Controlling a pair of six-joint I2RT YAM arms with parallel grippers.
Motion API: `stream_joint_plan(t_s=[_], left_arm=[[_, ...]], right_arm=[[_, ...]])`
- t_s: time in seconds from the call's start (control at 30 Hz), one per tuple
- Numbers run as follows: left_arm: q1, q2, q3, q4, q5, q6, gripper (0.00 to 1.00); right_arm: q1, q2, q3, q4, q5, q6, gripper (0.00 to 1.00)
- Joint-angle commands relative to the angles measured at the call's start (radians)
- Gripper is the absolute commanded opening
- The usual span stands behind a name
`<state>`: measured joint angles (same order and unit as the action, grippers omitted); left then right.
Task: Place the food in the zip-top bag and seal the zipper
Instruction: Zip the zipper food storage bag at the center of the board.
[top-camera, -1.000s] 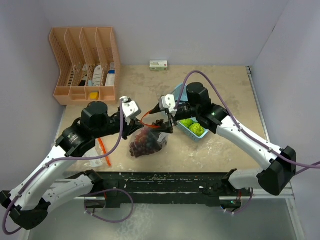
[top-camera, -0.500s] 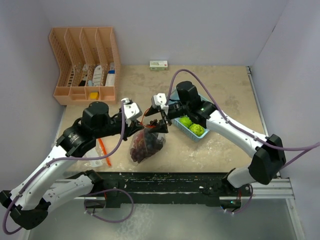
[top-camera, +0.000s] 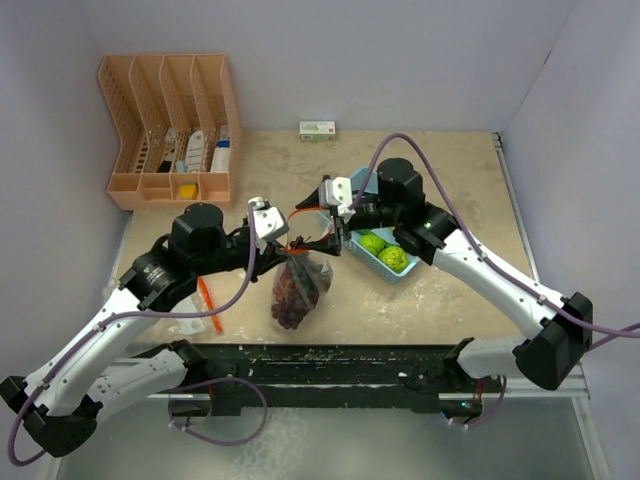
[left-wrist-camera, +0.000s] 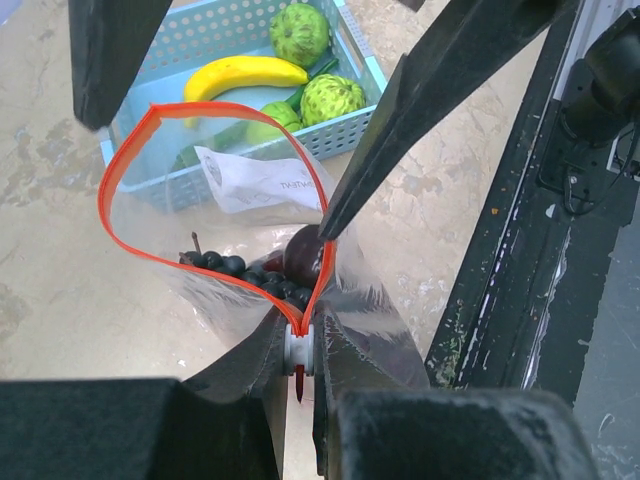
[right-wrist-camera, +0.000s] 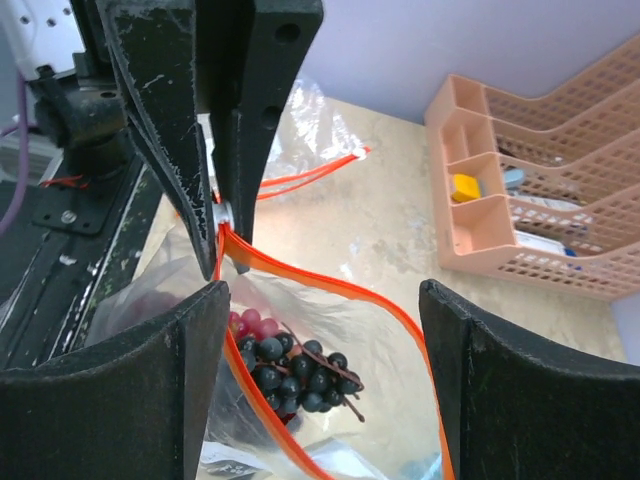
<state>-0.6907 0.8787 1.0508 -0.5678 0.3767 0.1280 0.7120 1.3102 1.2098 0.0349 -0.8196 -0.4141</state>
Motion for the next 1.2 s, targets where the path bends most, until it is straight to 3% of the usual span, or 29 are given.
stream_joint_plan(t_s=[0.0, 0.2, 0.57, 0.63, 0.7, 0.77, 0.87, 0.97, 1.0, 1.07, 1.1, 1.17], left_arm=[[-0.004, -0.001, 0.027, 0.106, 0.04, 0.021, 0.0], [-0.004, -0.011, 0.037, 0.083, 0.047, 0.025, 0.0], [-0.004, -0.03, 0.036, 0.066, 0.063, 0.034, 0.0], [-0.004, -0.031, 0.037, 0.066, 0.063, 0.036, 0.0], [-0.004, -0.029, 0.034, 0.068, 0.063, 0.038, 0.0], [-0.004, -0.028, 0.033, 0.07, 0.063, 0.04, 0.0], [-0.004, -0.028, 0.029, 0.074, 0.062, 0.038, 0.0], [-0.004, -0.03, 0.027, 0.076, 0.036, 0.03, 0.0], [-0.003, -0.031, 0.026, 0.076, 0.017, 0.023, 0.01], [-0.003, -0.038, 0.017, 0.074, -0.036, 0.004, 0.2], [-0.003, -0.045, 0.011, 0.076, -0.055, -0.004, 0.24], [-0.004, -0.064, -0.022, 0.09, -0.071, -0.004, 0.36]], right_arm=[[-0.002, 0.061, 0.091, -0.126, -0.138, -0.103, 0.79], [-0.001, 0.146, 0.199, -0.336, -0.312, -0.28, 0.78], [-0.001, 0.341, 0.379, -0.699, -0.366, -0.538, 0.76], [-0.002, 0.359, 0.389, -0.737, -0.366, -0.559, 0.71], [-0.001, 0.369, 0.392, -0.755, -0.37, -0.566, 0.58], [-0.002, 0.361, 0.369, -0.726, -0.367, -0.536, 0.49], [-0.002, 0.319, 0.309, -0.596, -0.336, -0.413, 0.19], [-0.001, 0.244, 0.235, -0.427, -0.271, -0.249, 0.0], [-0.002, 0.216, 0.202, -0.347, -0.224, -0.179, 0.0], [-0.001, 0.153, 0.121, -0.162, -0.104, -0.005, 0.0], [-0.002, 0.124, 0.085, -0.068, -0.036, 0.1, 0.0], [-0.004, 0.083, 0.047, -0.011, 0.066, 0.154, 0.0]])
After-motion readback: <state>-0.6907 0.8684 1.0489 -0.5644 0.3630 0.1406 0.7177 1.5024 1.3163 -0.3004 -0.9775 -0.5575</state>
